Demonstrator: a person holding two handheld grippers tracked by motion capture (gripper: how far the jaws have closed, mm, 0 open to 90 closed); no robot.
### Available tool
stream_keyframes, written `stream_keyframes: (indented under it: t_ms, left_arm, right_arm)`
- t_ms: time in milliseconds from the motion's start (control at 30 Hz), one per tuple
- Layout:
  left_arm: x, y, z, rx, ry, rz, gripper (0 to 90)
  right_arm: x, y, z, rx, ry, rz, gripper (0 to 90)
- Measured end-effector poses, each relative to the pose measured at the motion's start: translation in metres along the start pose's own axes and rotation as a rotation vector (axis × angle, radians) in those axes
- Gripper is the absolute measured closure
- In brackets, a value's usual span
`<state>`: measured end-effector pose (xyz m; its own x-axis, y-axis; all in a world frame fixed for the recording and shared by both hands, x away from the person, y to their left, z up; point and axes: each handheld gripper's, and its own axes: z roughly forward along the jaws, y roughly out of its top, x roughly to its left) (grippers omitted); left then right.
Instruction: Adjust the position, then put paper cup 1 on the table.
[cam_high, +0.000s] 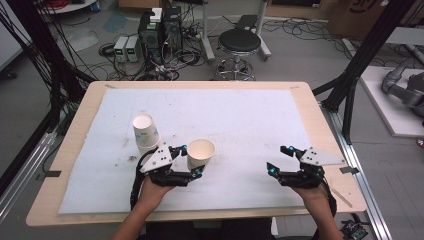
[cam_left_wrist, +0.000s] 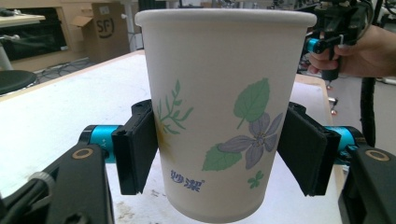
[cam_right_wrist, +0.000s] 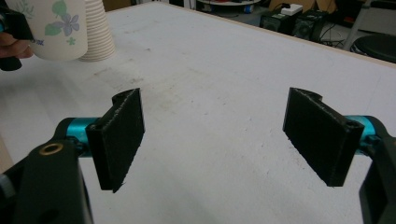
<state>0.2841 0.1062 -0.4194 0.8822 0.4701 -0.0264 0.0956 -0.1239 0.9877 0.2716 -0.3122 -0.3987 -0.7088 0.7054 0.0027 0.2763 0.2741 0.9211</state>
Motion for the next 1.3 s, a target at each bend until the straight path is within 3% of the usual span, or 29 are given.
stream_keyframes:
  t_ms: [200, 333, 467, 633, 733, 933, 1133, 1300]
  left_arm:
    - [0.007, 0.005, 0.005, -0.004, 0.016, 0.011, 32.5]
    - [0.014, 0.009, 0.015, -0.029, 0.029, -0.016, 32.4]
    - [0.022, 0.016, 0.027, -0.019, 0.050, -0.005, 32.3]
    - [0.034, 0.019, 0.034, -0.041, 0.096, -0.040, 32.1]
    - [0.043, 0.017, 0.040, -0.043, 0.136, -0.053, 32.1]
    - [0.056, 0.010, 0.055, -0.086, 0.178, -0.089, 31.8]
    - [0.072, 0.002, 0.076, -0.058, 0.237, -0.139, 31.9]
    - [0.081, 0.000, 0.091, -0.013, 0.264, -0.141, 32.0]
  right_arm:
    - [-0.002, -0.001, 0.000, 0.016, -0.008, 0.009, 21.1]
    - [-0.002, 0.000, 0.001, 0.011, -0.006, 0.005, 21.1]
    - [-0.002, 0.001, 0.001, 0.010, 0.003, 0.010, 21.1]
    - [-0.003, 0.002, 0.001, 0.004, 0.004, 0.011, 21.1]
    - [-0.003, 0.003, 0.002, 0.006, 0.005, 0.001, 21.1]
    - [-0.003, 0.002, 0.001, 0.006, 0.007, 0.000, 21.2]
    - [-0.002, 0.002, 0.003, 0.017, 0.021, -0.004, 21.2]
    - [-0.002, 0.001, 0.004, 0.019, 0.028, -0.005, 21.2]
